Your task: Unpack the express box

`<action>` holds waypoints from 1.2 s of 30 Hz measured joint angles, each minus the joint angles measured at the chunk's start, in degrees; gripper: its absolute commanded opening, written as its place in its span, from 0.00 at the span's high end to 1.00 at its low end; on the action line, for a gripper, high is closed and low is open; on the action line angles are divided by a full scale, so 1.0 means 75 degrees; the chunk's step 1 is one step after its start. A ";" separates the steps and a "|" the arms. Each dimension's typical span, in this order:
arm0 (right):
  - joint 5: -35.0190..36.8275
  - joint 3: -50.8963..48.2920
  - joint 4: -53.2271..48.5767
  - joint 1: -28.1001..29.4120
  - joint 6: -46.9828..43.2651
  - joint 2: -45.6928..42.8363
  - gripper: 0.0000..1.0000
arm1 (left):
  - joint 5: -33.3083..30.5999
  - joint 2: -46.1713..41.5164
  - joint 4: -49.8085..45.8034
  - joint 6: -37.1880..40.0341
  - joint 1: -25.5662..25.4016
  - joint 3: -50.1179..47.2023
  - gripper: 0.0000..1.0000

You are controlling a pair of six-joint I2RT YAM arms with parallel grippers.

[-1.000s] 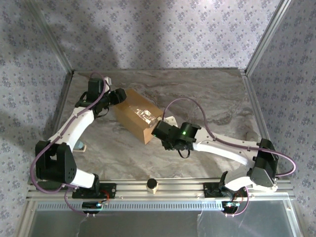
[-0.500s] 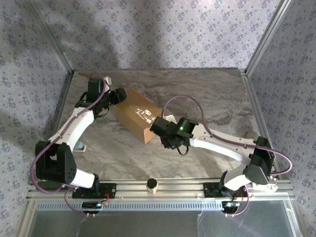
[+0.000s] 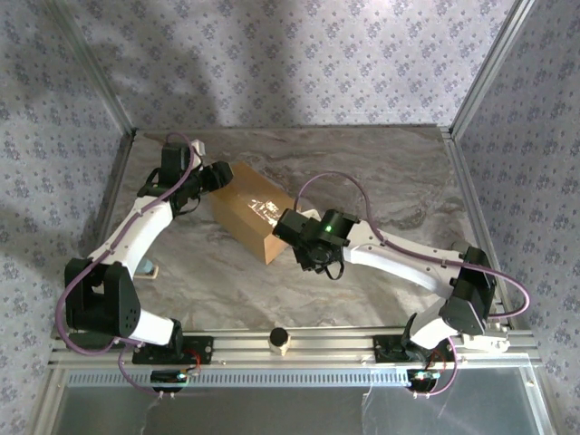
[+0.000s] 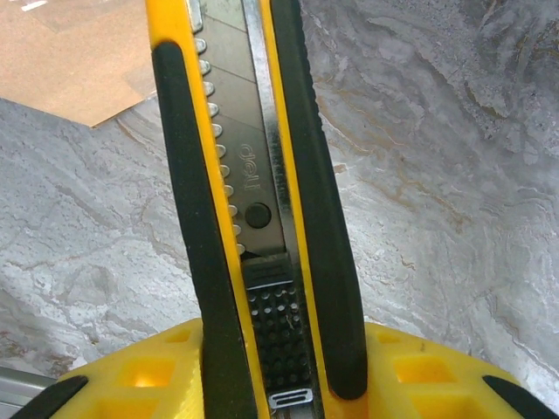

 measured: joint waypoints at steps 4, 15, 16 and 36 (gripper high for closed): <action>-0.0012 0.0000 0.0032 0.0000 -0.0041 0.0003 1.00 | 0.0073 0.0000 -0.0443 0.0111 -0.0017 0.0329 0.34; -0.0117 0.0000 0.0224 0.0000 -0.0117 0.0003 1.00 | 0.0070 0.1023 -0.0938 0.0420 -0.0067 0.1422 0.36; -0.0117 0.0000 0.0227 0.0000 -0.0117 0.0003 1.00 | 0.0064 0.1169 -0.0991 0.0423 -0.0067 0.1469 0.36; -0.0172 0.0128 -0.0029 -0.0026 -0.0119 0.0003 1.00 | 0.0052 0.1437 -0.0370 0.0670 -0.0236 0.1361 0.39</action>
